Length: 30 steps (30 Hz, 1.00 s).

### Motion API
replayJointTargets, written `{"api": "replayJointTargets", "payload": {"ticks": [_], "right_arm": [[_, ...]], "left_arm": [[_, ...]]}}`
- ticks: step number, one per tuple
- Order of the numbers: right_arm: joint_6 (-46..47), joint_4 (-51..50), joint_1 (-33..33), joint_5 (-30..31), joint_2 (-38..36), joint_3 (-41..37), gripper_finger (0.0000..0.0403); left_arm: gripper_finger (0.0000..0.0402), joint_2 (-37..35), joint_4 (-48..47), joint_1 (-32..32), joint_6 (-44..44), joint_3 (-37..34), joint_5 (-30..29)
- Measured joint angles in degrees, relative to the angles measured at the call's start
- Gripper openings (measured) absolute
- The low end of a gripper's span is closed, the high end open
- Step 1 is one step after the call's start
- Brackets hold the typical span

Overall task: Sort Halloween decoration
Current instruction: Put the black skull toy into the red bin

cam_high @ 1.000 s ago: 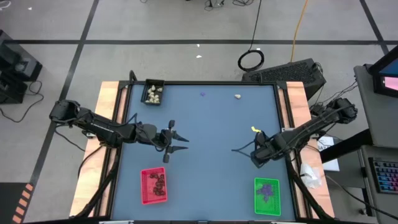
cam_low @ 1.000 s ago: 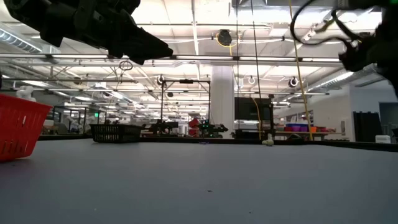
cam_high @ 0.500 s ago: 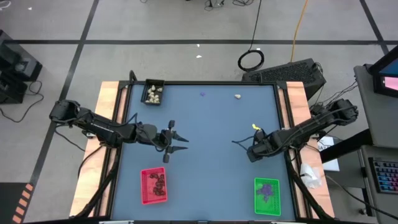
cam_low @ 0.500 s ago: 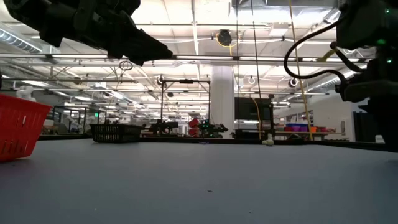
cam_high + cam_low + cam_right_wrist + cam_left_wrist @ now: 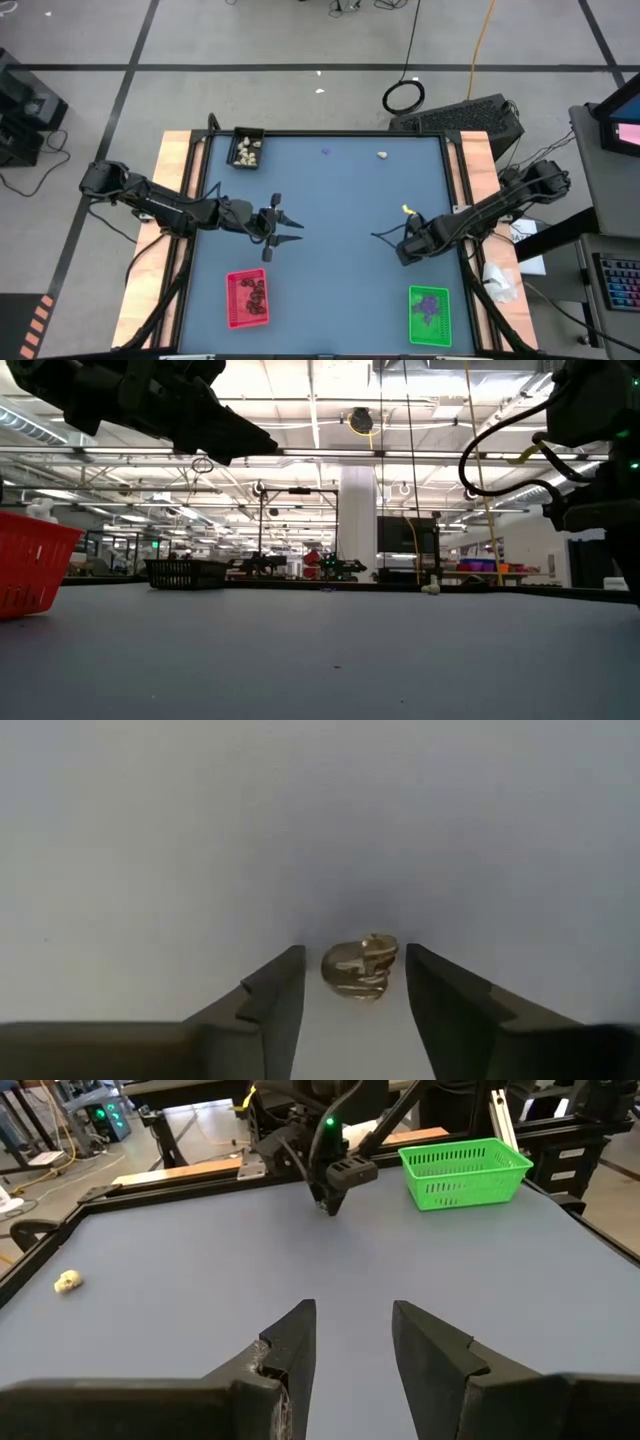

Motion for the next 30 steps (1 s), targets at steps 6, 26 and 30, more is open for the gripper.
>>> {"api": "replayJointTargets", "payload": {"ticks": [6, 26, 30], "right_arm": [[-1.0, -0.1, 0.0, 1.9, 0.5, 0.1, 0.0133], [-9.2, 2.7, 0.3, 5.0, 0.6, 5.4, 0.0079], [-13.2, 9.0, 1.0, 7.6, 0.7, 7.4, 0.0079]], "left_arm": [[0.0129, 0.0, 0.1, 0.0, 0.0, 0.0, 0.0], [0.0129, -0.1, 1.0, 0.0, -1.2, 0.0, 0.9], [0.0129, -0.9, 0.6, 0.0, -1.4, 0.0, 1.0]]}}
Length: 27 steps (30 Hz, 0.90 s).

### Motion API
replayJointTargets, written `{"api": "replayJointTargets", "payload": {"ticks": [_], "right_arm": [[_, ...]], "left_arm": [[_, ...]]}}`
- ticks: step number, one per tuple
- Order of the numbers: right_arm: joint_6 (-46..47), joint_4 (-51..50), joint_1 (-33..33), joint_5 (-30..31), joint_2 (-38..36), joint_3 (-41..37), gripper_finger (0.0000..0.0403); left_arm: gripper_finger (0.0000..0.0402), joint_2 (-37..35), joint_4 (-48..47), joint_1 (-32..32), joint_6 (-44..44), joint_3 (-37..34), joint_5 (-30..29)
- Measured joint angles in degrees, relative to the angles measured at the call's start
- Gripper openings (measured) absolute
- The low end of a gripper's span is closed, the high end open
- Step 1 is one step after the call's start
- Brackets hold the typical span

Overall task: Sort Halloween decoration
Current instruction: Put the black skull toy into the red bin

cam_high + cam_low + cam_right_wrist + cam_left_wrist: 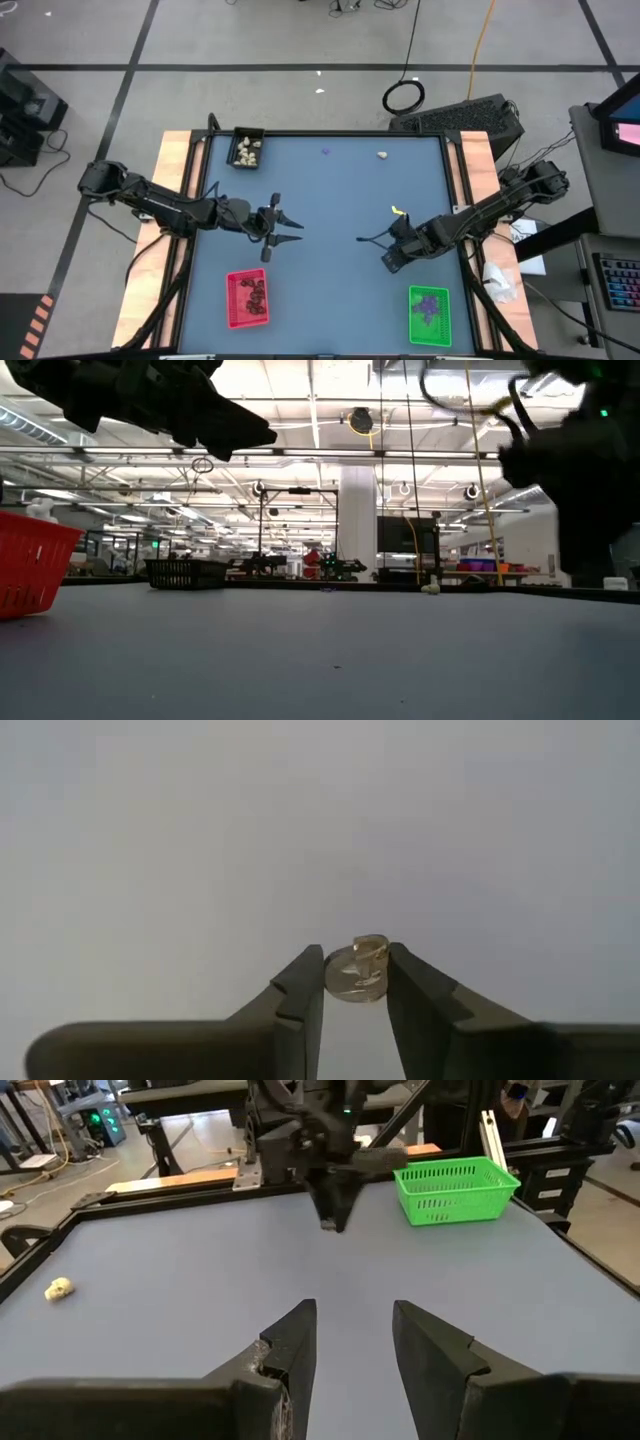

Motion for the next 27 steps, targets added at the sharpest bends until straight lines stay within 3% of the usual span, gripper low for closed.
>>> {"api": "replayJointTargets", "payload": {"ticks": [5, 10, 16, 27], "right_arm": [[-7.9, 11.6, 0.8, 3.0, 3.2, 2.8, 0.0079], [-17.7, 18.0, 0.8, 3.0, 11.8, 9.1, 0.0079], [-31.1, 18.7, -0.3, 2.9, 23.9, 22.7, 0.0079], [-53.6, 19.0, -3.2, 2.6, 41.6, 49.9, 0.0079]], "left_arm": [[0.0129, -2.7, -3.3, 0.0, 0.0, 0.0, 0.1], [0.0129, -5.7, -9.9, -0.2, 0.0, -0.3, -2.5], [0.0129, -11.0, -4.5, -1.2, -0.1, -6.8, -4.2], [0.0129, -30.3, -4.0, -1.1, -0.1, -15.9, -7.5]]}}
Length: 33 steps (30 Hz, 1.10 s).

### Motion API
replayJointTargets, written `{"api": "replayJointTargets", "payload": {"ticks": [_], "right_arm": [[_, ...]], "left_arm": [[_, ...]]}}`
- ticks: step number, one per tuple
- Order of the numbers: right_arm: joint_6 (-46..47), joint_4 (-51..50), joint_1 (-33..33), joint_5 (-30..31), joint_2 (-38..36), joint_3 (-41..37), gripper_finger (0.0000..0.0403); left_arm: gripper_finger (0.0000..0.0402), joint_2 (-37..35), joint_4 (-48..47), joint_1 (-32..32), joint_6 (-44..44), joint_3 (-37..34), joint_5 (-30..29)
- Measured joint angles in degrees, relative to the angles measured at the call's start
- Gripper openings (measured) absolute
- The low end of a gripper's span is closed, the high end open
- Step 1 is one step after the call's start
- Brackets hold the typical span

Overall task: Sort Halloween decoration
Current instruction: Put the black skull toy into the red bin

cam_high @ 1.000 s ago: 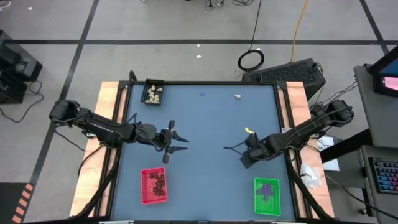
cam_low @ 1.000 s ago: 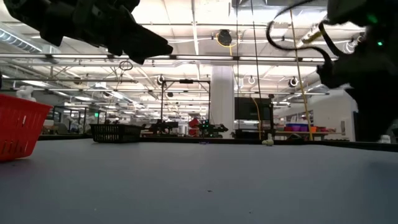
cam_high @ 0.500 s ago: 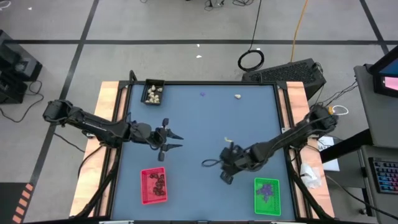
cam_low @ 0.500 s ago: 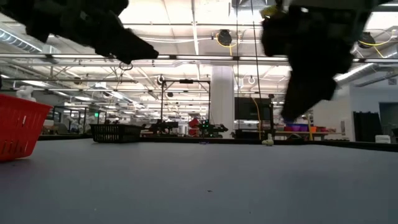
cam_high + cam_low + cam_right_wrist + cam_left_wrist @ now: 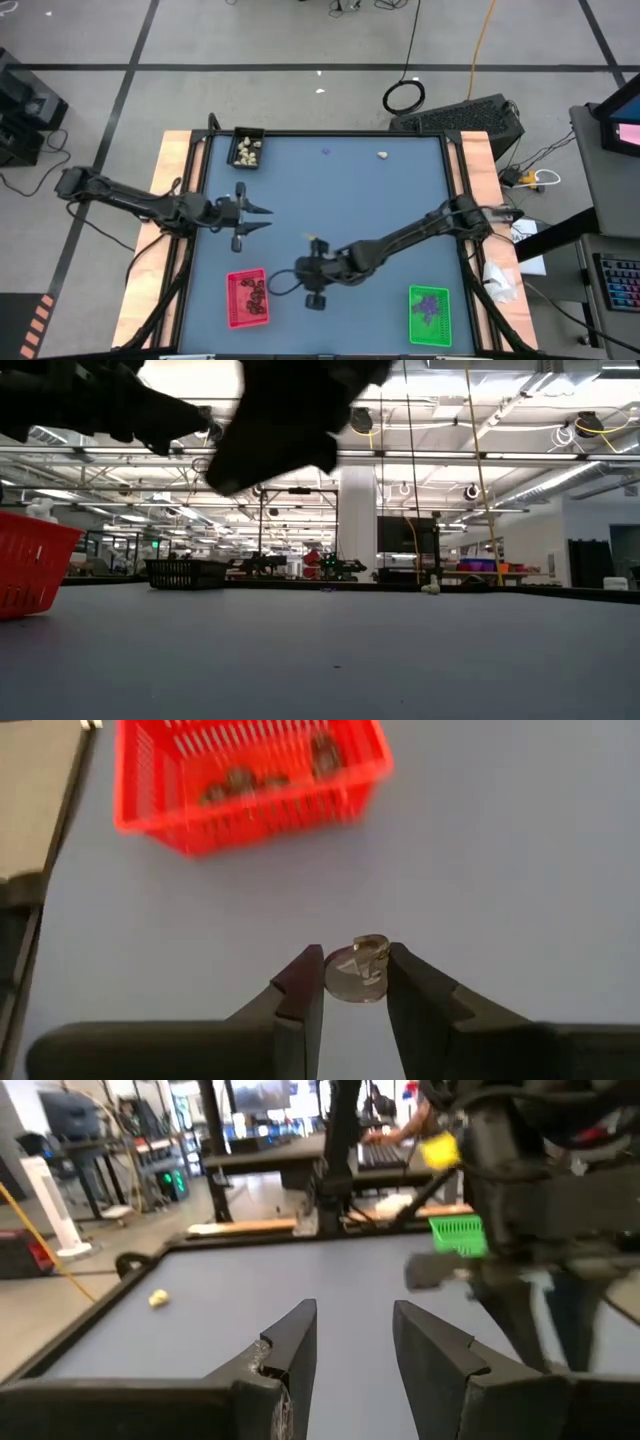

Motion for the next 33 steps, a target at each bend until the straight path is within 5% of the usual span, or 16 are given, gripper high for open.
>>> {"api": "replayJointTargets", "payload": {"ticks": [16, 26, 33], "right_arm": [[-12.7, 2.7, -4.3, -3.6, 20.7, 27.4, 0.0079], [-12.5, 5.1, -5.0, -4.7, 23.6, 29.0, 0.0082], [-13.1, 4.9, -5.0, -4.7, 23.6, 29.0, 0.0127]], "left_arm": [[0.0129, -10.2, -6.8, 0.0, 0.2, -1.7, -4.4], [0.0129, -10.4, -7.1, 0.0, 0.2, -1.7, -4.7], [0.0129, -10.4, -7.0, 0.0, 0.2, -1.7, -4.7]]}}
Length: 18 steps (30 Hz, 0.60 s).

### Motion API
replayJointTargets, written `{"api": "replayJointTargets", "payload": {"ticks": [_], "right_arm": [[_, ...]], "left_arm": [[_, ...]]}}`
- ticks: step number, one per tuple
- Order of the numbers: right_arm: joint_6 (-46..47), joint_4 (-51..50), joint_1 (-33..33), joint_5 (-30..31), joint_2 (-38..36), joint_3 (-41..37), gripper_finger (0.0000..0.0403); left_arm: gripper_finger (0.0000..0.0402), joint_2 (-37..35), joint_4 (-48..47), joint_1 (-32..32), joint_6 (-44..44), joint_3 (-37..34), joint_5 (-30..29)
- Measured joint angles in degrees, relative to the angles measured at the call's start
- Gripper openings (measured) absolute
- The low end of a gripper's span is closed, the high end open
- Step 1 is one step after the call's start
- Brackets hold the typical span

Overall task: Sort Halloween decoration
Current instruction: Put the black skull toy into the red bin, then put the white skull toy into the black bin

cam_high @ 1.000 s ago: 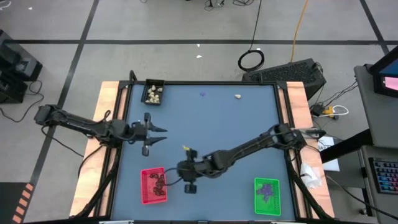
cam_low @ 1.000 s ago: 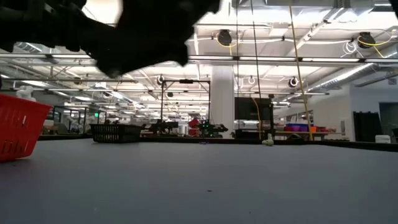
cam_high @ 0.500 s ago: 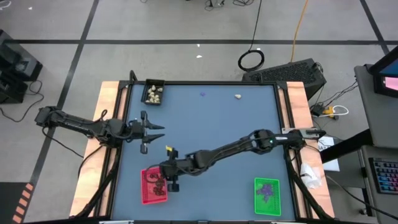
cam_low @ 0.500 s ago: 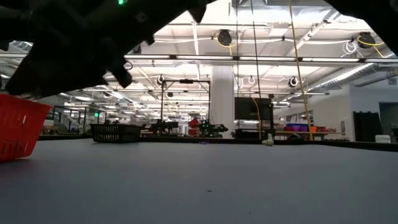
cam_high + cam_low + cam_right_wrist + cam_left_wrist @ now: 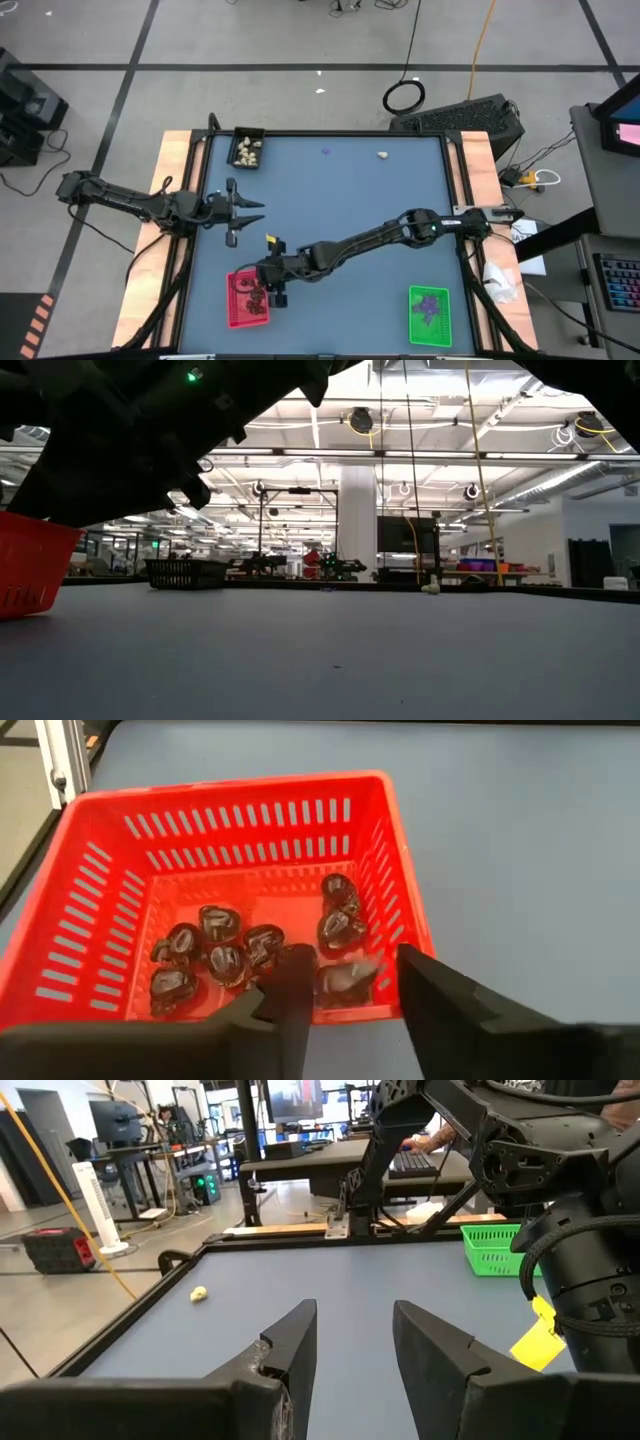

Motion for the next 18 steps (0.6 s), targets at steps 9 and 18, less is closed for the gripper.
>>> {"api": "replayJointTargets", "payload": {"ticks": [9, 18], "right_arm": [[-3.3, -1.0, 0.0, 0.0, -0.5, 0.0, 0.0203], [-8.9, -4.6, 0.5, 7.2, -4.2, 0.0, 0.0076]], "left_arm": [[0.0129, 0.0, -0.3, 0.0, 0.2, 0.0, -0.9], [0.0129, 0.0, -0.6, 0.0, 0.3, 0.0, -1.3]]}}
